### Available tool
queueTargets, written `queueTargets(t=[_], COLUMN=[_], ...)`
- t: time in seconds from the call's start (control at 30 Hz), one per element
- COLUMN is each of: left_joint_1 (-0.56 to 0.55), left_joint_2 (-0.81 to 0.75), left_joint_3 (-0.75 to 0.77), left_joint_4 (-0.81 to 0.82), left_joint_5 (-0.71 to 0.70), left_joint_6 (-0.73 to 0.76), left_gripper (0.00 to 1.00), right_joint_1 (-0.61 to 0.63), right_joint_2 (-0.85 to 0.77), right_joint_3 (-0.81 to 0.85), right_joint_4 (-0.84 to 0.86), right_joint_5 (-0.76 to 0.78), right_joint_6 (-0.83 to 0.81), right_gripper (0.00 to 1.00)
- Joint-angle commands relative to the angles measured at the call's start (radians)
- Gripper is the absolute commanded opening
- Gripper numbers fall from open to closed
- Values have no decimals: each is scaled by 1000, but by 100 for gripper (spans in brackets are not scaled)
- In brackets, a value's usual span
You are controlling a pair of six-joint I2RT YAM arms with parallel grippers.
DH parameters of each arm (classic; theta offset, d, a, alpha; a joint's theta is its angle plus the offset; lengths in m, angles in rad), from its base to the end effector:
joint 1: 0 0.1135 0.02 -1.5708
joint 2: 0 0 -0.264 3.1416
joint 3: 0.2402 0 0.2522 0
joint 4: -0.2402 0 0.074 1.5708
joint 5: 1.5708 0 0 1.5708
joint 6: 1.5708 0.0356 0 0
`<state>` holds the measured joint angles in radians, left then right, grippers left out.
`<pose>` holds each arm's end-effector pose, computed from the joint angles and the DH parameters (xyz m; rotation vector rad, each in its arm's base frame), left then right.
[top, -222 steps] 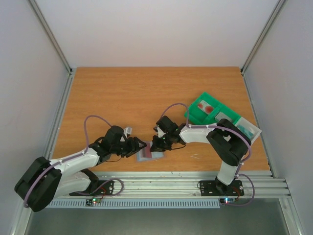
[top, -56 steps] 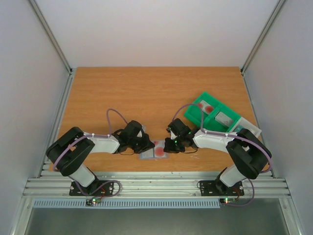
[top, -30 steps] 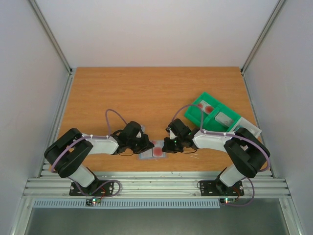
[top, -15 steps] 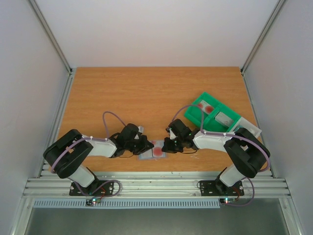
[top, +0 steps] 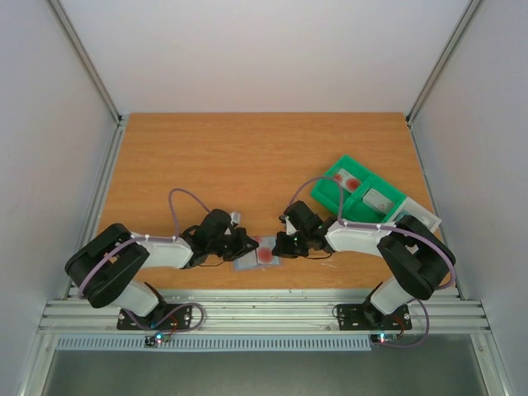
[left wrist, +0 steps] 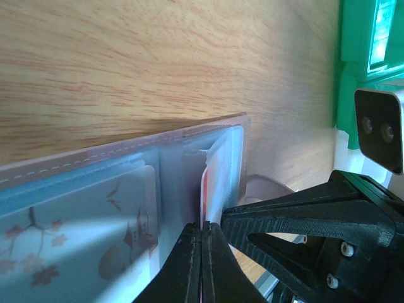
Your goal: Take the credit cards out of the card holder
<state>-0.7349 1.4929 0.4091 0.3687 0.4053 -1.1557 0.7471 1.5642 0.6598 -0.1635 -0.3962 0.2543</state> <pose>0.1743 -0.1765 0.1183 -0.3107 2.6442 -1.2989 0.1875 0.1924 0.1284 -0.8144 2.6524 0.8296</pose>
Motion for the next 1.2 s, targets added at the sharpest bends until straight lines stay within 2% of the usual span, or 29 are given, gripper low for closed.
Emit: queueTargets(t=[0.0, 0.23, 0.43, 0.8, 1.0, 1.17], left_joint_1=[-1, 0, 1, 3, 2, 2], left_joint_2=[-37, -83, -130, -263, -371, -473], left_joint_3=[-9, 22, 16, -6, -9, -13], left_joint_4=[-61, -177, -284, -381, -486, -498], left_joint_5=[-37, -41, -103, -184, -264, -279], left_joint_6=[22, 72, 89, 74, 61, 38], left_gripper=[1, 0, 0, 1, 0, 1], right_joint_1=[2, 1, 1, 1, 2, 1], right_joint_2=[33, 33, 34, 12, -40, -142], right_joint_3=[-39, -31, -19, -4, -21, -22], right_joint_4=[-81, -88, -91, -88, -32, -17], right_joint_5=[90, 97, 90, 76, 33, -9], right_joint_6=[6, -1, -9, -10, 12, 27], right_gripper=[1, 1, 1, 1, 5, 9])
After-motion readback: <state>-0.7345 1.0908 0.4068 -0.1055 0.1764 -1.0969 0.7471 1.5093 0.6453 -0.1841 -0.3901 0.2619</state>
